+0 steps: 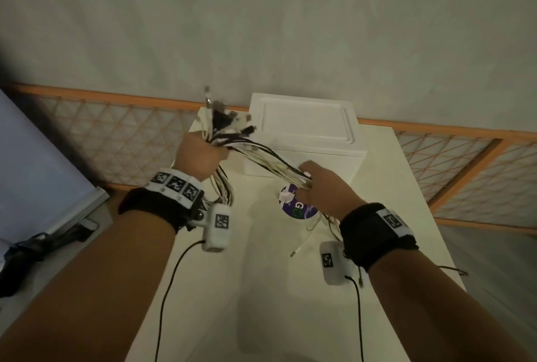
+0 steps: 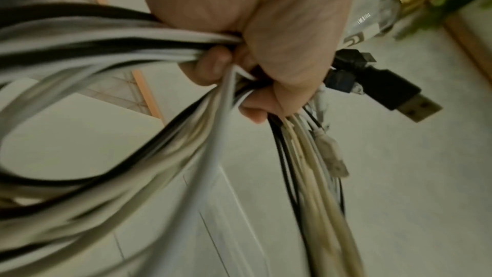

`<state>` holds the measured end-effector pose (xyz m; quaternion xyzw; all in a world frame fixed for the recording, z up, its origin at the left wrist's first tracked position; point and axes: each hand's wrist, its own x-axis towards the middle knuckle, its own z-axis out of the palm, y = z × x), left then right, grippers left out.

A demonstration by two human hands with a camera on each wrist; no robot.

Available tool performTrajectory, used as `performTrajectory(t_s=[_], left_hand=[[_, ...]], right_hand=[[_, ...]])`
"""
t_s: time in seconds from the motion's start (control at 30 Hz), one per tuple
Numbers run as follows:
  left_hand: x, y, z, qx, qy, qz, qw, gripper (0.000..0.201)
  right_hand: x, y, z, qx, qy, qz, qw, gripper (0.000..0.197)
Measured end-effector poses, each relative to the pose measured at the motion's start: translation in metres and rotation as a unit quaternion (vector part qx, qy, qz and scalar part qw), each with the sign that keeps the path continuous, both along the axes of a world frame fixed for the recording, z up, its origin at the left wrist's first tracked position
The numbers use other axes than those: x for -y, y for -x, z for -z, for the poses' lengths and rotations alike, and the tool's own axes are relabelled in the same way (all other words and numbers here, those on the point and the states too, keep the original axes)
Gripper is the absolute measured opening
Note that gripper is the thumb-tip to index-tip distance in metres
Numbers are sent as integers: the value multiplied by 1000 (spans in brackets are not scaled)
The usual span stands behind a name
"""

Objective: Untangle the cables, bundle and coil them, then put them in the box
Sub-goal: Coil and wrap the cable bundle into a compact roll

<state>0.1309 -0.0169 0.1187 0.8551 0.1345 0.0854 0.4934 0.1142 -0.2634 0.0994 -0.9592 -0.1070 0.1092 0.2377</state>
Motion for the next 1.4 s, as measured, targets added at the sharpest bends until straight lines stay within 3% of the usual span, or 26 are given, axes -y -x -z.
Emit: performTrajectory(t_s=[0.17,0.37,0.43,0.5,0.63,0.77,0.87,0.9,0.97,1.07,1.17,1.23,1.3,1.33,1.4], left_hand=[[-31,-14,-22,39,19,-91,995,11],[-56,-29,-55,104,-4,-114,988,5],[-61,-33,-63,119,-21,-110,987,18],[-59,-36,-67,123,-16,-131,984,24],[-59,-37,-69,108,-34,-157,981,16],[-56,-34,-63,106,-22,-158,982,22],[-61,-31,-62,75,-16,-187,979,33],[-64,-30,-62,57,-14,-194,979,33],[-71,-27,-61,25,-1,-199,980,11],[-70,-21,-57,-14,34,-193,981,27],[-64,-18,-53,-17,52,-196,979,28],[-57,-16,-53,-14,56,-188,981,28],[-47,-13,-55,-4,57,-175,983,28],[-41,-11,-56,9,56,-171,984,27],[-27,-7,-57,39,54,-148,987,19]], right_hand=[[8,21,40,90,68,-30,993,28],[66,28,67,71,144,71,984,16],[80,29,71,85,153,84,981,19],[90,30,73,87,169,119,975,19],[120,30,91,42,196,202,959,16],[131,19,97,-39,55,256,964,15],[136,6,88,-28,-53,295,953,10],[137,3,81,-11,-89,313,946,12],[135,-4,60,41,-105,327,938,24],[122,-12,27,125,-176,354,910,32],[109,-30,8,175,-295,363,867,39],[106,-43,7,134,-259,346,892,54],[102,-48,7,9,-114,343,932,79],[98,-49,8,-42,-48,345,937,92],[80,-43,-1,-13,-8,338,941,98]])
